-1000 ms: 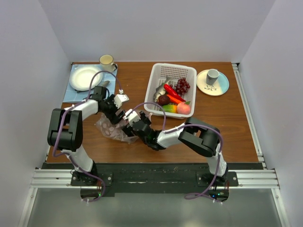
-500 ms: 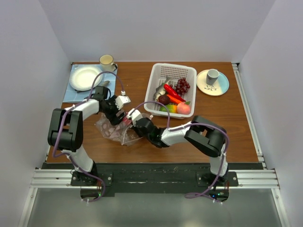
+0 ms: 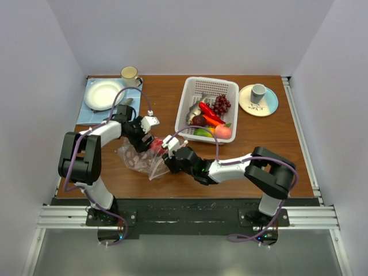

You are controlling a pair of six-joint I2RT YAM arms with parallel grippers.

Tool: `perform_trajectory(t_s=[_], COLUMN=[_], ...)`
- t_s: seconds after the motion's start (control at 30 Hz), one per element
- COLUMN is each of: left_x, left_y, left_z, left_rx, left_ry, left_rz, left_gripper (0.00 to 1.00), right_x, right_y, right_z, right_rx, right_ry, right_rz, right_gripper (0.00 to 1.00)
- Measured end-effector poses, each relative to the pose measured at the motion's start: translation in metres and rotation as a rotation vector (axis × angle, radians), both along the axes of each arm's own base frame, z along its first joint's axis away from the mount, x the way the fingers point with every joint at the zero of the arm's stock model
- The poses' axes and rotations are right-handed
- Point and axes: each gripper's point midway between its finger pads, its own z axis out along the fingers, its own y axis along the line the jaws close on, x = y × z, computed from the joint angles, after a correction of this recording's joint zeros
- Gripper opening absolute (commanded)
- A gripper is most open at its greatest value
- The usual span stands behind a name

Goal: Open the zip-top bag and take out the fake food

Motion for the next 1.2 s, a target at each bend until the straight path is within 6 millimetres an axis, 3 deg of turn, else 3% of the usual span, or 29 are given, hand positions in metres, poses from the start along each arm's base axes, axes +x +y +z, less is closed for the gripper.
perform_trajectory(t_s=[0.13, 0.17, 0.37, 0.5, 0.63, 0.8, 0.93, 1.2], left_x=[-0.002, -0.003, 0.024, 0.044, 0.06, 0.067, 0.079, 0.107], left_y=[0.004, 0.005, 0.003, -0.001, -0.003, -0.002, -0.003, -0.009], left_z=[0.003, 0.006, 0.043, 0.056, 0.046, 0.04, 0.053, 0.102], left_rx=[0.017, 0.016, -0.018, -0.046, -0.06, -0.061, -0.074, -0.16], left_ry=[0.008, 0.013, -0.058, -0.101, -0.088, -0.083, -0.126, -0.27], left_rz=[0.032, 0.042, 0.096, 0.138, 0.175, 0.209, 0.235, 0.287], left_gripper=[1.0, 1.0, 1.0, 1.0, 1.0, 1.0, 1.0, 1.0], right_x=[0.004, 0.006, 0.02, 0.027, 0.028, 0.029, 0.029, 0.026], right_y=[0.005, 0.007, 0.013, 0.016, 0.017, 0.017, 0.017, 0.014], right_z=[-0.025, -0.027, -0.02, -0.01, -0.008, -0.007, -0.011, -0.034], right_rx=[-0.051, -0.057, -0.047, -0.026, -0.022, -0.022, -0.025, -0.067], right_ry=[0.017, 0.016, -0.035, -0.074, -0.083, -0.086, -0.081, -0.054], right_rz=[-0.002, -0.003, -0.039, -0.061, -0.06, -0.06, -0.06, -0.062], right_gripper=[0.44, 0.5, 0.59, 0.6, 0.6, 0.6, 0.6, 0.6])
